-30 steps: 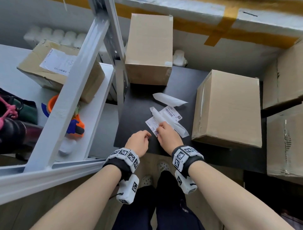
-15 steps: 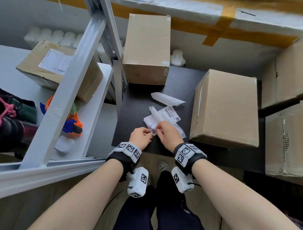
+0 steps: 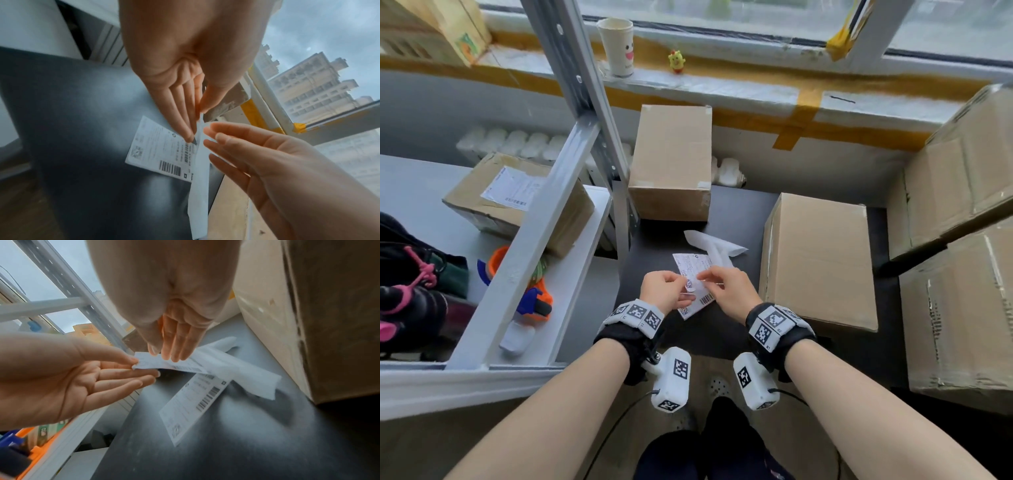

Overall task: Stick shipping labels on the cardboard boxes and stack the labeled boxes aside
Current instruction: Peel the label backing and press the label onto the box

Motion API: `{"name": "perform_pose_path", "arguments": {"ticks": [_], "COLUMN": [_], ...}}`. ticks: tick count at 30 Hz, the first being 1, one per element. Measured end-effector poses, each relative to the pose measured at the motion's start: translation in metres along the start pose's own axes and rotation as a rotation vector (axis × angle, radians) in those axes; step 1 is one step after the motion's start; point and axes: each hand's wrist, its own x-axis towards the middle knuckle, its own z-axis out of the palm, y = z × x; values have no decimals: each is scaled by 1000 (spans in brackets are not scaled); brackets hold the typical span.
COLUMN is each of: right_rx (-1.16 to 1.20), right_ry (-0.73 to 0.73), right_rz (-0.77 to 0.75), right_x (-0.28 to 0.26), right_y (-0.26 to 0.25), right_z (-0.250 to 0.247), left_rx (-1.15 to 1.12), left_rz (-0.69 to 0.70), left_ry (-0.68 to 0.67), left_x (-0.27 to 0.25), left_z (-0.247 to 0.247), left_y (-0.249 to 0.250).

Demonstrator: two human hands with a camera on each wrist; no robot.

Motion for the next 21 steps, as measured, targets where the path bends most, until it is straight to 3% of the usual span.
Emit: {"name": "perform_pose_path", "arguments": {"ticks": [10, 21], "right_rx": [149, 354], "right_ry": [-3, 82], "right_rz": [-80, -8], "right_x": [11, 20], "right_y": [-40, -34], "right_z": [-27, -37], "left_rx": [-78, -75], "left_rz": [101, 219], "left_ry": [-61, -72], "left_x": [-22, -29], "left_z": [-9, -5], "left_y": [50, 59]}}
